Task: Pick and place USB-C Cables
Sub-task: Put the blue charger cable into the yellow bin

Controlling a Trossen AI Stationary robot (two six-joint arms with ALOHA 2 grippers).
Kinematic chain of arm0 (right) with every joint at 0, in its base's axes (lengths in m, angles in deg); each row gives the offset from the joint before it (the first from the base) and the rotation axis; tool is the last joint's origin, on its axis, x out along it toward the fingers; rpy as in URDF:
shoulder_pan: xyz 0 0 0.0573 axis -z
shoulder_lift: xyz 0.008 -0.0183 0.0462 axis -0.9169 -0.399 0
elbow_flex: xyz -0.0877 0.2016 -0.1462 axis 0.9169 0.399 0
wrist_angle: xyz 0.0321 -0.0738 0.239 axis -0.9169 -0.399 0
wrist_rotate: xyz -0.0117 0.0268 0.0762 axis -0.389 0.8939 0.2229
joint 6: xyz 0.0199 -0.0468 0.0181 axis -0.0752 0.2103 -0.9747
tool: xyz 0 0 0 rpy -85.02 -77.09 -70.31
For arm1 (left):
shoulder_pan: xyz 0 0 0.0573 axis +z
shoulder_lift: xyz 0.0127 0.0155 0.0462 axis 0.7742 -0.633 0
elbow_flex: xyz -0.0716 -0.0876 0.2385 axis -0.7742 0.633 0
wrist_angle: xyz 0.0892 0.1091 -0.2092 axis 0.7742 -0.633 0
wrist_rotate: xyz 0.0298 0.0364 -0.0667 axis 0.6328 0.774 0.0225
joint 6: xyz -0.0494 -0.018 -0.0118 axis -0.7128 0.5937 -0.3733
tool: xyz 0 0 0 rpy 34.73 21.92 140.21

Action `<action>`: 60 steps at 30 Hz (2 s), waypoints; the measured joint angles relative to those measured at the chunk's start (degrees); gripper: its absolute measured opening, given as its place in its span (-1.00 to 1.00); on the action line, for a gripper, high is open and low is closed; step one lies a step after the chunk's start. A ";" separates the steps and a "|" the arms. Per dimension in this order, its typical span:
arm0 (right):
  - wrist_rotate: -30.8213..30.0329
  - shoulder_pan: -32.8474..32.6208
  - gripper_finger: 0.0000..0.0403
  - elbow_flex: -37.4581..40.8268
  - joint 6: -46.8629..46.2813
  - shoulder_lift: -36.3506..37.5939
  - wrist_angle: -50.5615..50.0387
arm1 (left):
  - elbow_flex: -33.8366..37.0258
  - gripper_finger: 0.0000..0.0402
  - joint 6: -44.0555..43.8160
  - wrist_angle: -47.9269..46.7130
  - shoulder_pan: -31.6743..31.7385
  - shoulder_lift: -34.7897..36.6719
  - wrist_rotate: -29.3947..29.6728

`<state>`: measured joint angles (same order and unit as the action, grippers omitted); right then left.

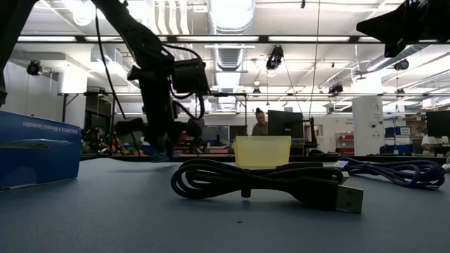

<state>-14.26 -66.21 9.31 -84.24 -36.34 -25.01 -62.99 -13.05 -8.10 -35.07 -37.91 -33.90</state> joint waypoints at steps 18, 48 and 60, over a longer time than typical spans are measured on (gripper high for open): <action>0.04 0.02 -0.96 0.01 0.04 0.02 -0.11 | -3.83 -0.90 10.23 9.54 -3.54 5.32 1.32; 0.02 0.02 -0.96 0.01 0.20 0.02 0.04 | -4.37 -0.90 22.34 46.42 -7.06 7.97 -7.10; 0.02 0.02 -0.96 0.01 0.03 0.02 0.27 | -4.30 -0.90 22.17 60.11 -7.10 2.64 -6.71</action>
<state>-14.24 -66.19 9.32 -84.20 -36.32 -24.74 -67.29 9.12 52.01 -42.17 -35.27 -40.61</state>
